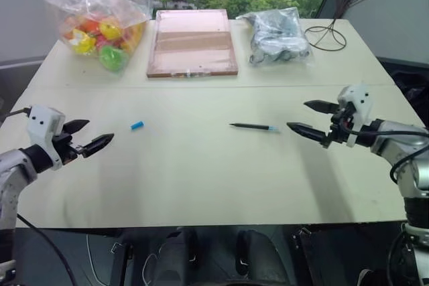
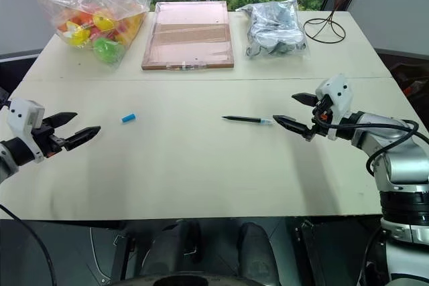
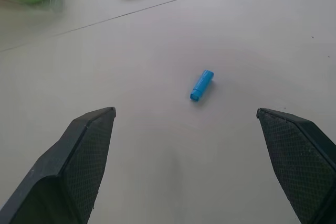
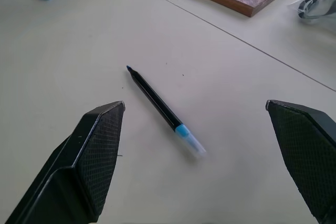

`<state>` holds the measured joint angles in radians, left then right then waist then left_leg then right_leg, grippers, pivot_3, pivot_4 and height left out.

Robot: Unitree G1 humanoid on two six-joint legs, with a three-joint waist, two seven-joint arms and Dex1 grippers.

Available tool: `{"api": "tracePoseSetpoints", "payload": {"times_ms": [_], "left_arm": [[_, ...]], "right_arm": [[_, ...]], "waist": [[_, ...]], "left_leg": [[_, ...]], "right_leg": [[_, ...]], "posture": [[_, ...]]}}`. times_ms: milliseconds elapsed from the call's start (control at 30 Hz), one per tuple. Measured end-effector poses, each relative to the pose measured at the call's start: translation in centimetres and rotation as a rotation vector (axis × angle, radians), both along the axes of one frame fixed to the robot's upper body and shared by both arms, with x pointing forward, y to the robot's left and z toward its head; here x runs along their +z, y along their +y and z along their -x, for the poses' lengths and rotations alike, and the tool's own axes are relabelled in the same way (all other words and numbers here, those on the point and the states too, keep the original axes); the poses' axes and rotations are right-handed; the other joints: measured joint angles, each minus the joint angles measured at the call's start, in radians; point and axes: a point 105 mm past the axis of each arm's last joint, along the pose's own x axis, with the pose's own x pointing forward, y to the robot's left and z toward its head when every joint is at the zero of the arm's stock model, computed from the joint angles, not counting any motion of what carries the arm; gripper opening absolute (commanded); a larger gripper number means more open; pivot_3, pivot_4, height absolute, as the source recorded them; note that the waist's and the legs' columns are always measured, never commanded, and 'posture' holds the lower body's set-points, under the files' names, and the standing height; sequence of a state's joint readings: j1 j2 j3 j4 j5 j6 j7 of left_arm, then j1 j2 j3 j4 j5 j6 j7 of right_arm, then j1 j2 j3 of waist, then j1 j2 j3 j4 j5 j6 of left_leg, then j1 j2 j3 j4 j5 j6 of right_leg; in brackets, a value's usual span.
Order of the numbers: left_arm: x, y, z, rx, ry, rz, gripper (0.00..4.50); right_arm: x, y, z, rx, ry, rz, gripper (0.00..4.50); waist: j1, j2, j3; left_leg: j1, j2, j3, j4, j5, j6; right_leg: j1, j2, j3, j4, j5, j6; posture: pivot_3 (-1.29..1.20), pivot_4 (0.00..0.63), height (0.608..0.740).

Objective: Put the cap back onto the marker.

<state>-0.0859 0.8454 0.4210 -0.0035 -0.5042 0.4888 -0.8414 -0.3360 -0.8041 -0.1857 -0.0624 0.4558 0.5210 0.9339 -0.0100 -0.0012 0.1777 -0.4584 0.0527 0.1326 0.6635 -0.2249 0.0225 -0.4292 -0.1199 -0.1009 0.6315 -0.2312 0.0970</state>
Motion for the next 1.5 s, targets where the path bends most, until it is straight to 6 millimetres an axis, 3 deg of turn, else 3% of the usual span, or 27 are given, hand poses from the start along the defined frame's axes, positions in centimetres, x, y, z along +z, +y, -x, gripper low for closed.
{"api": "tracePoseSetpoints", "payload": {"times_ms": [1000, 1233, 1500], "left_arm": [[0.2, 0.5, -0.5, 0.010, -0.030, -0.001, 4.50], [1.5, 1.4, -1.0, 0.004, -0.048, -0.025, 4.50], [2.4, 1.1, -1.8, -0.042, -0.088, -0.047, 4.50]], "right_arm": [[-0.6, -0.4, 0.0, -0.026, 0.011, -0.001, 4.46], [-0.2, -0.5, -0.3, -0.023, -0.009, -0.002, 4.46], [0.1, 0.1, -0.5, 0.019, -0.018, 0.019, 4.46]], "waist": [[-0.001, 0.000, 0.000], [0.000, 0.000, 0.000], [0.002, 0.000, 0.000]], "left_leg": [[0.000, 0.000, 0.000, 0.000, 0.000, 0.000], [0.000, 0.000, 0.000, 0.000, 0.000, 0.000], [0.000, 0.000, 0.000, 0.000, 0.000, 0.000]], "right_leg": [[0.000, 0.000, 0.000, 0.000, 0.000, 0.000], [0.000, 0.000, 0.000, 0.000, 0.000, 0.000], [0.000, 0.000, 0.000, 0.000, 0.000, 0.000]], "posture": [[0.00, 0.150, 0.740], [0.00, 0.150, 0.740], [0.00, 0.150, 0.740]]}}
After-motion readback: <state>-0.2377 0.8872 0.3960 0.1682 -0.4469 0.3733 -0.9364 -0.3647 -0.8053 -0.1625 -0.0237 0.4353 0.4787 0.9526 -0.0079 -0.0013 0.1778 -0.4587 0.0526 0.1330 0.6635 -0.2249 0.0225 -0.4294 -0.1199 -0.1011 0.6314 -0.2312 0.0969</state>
